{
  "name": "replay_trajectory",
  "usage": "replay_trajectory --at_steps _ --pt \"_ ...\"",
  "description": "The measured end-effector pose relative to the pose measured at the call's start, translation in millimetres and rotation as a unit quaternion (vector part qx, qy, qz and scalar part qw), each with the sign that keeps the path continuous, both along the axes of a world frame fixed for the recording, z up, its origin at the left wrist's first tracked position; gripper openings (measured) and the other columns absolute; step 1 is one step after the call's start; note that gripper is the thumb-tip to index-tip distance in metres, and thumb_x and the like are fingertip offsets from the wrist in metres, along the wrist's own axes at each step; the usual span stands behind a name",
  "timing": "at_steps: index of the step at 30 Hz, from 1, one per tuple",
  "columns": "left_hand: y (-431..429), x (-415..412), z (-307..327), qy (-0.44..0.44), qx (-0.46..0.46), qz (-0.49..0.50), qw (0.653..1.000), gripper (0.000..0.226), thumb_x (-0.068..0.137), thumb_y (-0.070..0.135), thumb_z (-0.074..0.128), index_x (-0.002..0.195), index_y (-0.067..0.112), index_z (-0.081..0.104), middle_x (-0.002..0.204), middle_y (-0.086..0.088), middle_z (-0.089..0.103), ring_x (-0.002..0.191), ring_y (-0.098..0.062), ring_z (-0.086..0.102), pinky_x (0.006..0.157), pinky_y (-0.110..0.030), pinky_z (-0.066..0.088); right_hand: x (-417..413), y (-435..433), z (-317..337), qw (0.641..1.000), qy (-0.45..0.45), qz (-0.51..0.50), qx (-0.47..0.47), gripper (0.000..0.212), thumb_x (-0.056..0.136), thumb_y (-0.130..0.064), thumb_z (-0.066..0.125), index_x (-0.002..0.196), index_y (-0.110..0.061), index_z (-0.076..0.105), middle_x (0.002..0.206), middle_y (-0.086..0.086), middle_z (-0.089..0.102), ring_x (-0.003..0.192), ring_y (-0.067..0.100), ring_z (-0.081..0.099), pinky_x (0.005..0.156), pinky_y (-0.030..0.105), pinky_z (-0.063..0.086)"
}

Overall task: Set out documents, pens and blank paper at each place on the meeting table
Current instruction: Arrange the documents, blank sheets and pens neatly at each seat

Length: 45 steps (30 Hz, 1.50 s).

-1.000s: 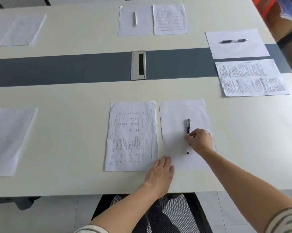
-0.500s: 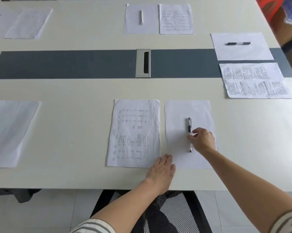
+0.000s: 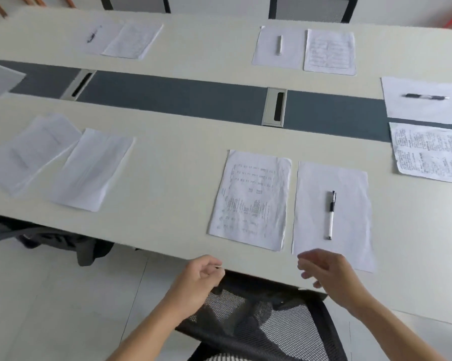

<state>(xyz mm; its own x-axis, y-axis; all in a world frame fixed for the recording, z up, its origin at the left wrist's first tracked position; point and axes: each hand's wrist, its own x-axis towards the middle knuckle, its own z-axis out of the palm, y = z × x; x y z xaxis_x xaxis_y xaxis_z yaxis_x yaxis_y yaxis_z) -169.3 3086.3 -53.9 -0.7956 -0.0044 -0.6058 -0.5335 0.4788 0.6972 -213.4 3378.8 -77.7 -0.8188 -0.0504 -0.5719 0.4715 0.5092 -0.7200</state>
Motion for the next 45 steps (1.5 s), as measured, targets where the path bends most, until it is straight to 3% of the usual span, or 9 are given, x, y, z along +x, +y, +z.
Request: replay_trajectory --at_steps 6,10,14,18,24,27,31,40,45 --pt "-69.4 86.5 35.8 -0.003 0.044 0.175 0.984 0.013 0.092 0.018 0.061 0.102 0.023 0.066 0.09 -0.004 0.075 0.078 -0.01 0.072 0.073 -0.021 0.055 39.6 -71.0 11.5 0.998 -0.002 0.066 -0.012 0.006 0.087 -0.018 0.07 0.085 -0.023 0.073 0.073 0.001 0.076 0.073 0.016 0.073 0.062 0.035 0.055" --pt "-121.7 146.1 47.5 0.027 0.054 0.254 0.965 0.027 0.079 0.031 0.066 0.103 0.019 0.068 0.088 -0.004 0.077 0.078 -0.016 0.073 0.074 -0.03 0.057 59.0 -140.5 28.3 0.992 0.003 0.12 -0.034 0.012 0.09 -0.023 0.065 0.082 -0.021 0.075 0.078 0.002 0.076 0.074 0.014 0.071 0.06 0.027 0.053" --pt "-184.5 215.2 55.5 0.055 0.058 0.315 0.946 0.019 0.085 0.024 0.067 0.103 0.018 0.069 0.089 -0.009 0.076 0.082 -0.025 0.072 0.072 -0.028 0.057 84.8 -220.8 46.6 0.984 0.016 0.172 -0.048 0.018 0.094 -0.026 0.06 0.087 -0.019 0.074 0.08 0.0 0.075 0.073 0.013 0.07 0.06 0.026 0.052" --pt "-247.4 281.9 67.1 0.078 0.055 0.381 0.92 0.032 0.071 0.034 0.065 0.1 0.02 0.07 0.09 -0.009 0.076 0.08 -0.018 0.073 0.07 -0.026 0.057 114.9 -302.4 64.8 0.976 0.03 0.2 -0.079 0.02 0.095 -0.022 0.059 0.088 -0.01 0.074 0.08 0.013 0.072 0.068 0.017 0.064 0.06 0.028 0.048" --pt "-318.6 361.1 57.6 0.1 0.031 0.494 0.863 0.011 0.085 0.013 0.069 0.096 0.015 0.071 0.084 -0.008 0.076 0.077 -0.023 0.072 0.068 -0.028 0.055 143.5 -401.7 72.4 0.951 0.048 0.293 -0.085 0.021 0.095 -0.025 0.059 0.084 -0.015 0.074 0.069 -0.004 0.071 0.062 0.005 0.065 0.062 0.027 0.052" --pt "-346.1 362.6 49.3 0.08 0.053 0.513 0.853 0.015 0.083 0.019 0.07 0.098 0.014 0.072 0.084 -0.007 0.076 0.076 -0.021 0.072 0.071 -0.031 0.054 136.2 -440.1 71.5 0.946 0.057 0.31 -0.078 0.022 0.095 -0.024 0.058 0.082 -0.014 0.073 0.068 -0.005 0.07 0.06 0.001 0.063 0.06 0.022 0.051" --pt "-395.2 338.3 48.2 0.064 0.069 0.503 0.859 0.042 0.062 0.035 0.07 0.099 0.016 0.071 0.088 -0.007 0.076 0.078 -0.019 0.073 0.072 -0.031 0.055 119.0 -491.9 62.2 0.951 0.061 0.294 -0.079 0.017 0.094 -0.022 0.06 0.086 -0.016 0.074 0.077 -0.001 0.074 0.067 0.006 0.068 0.061 0.025 0.052" --pt "-534.7 241.6 71.7 0.081 0.031 0.479 0.873 0.041 0.064 0.035 0.065 0.101 0.018 0.07 0.088 -0.009 0.074 0.084 -0.022 0.071 0.07 -0.024 0.054 29.5 -630.9 53.7 0.96 0.063 0.254 -0.099 0.019 0.093 -0.021 0.062 0.08 -0.017 0.075 0.076 0.0 0.075 0.075 0.019 0.07 0.063 0.033 0.053" --pt "-598.7 185.9 85.1 0.101 0.025 0.46 0.882 0.038 0.066 0.034 0.064 0.1 0.019 0.07 0.087 -0.008 0.074 0.083 -0.023 0.07 0.072 -0.025 0.054 -25.9 -693.9 72.0 0.962 0.066 0.239 -0.113 0.016 0.093 -0.02 0.06 0.087 -0.018 0.074 0.08 -0.001 0.075 0.074 0.016 0.071 0.066 0.034 0.051"
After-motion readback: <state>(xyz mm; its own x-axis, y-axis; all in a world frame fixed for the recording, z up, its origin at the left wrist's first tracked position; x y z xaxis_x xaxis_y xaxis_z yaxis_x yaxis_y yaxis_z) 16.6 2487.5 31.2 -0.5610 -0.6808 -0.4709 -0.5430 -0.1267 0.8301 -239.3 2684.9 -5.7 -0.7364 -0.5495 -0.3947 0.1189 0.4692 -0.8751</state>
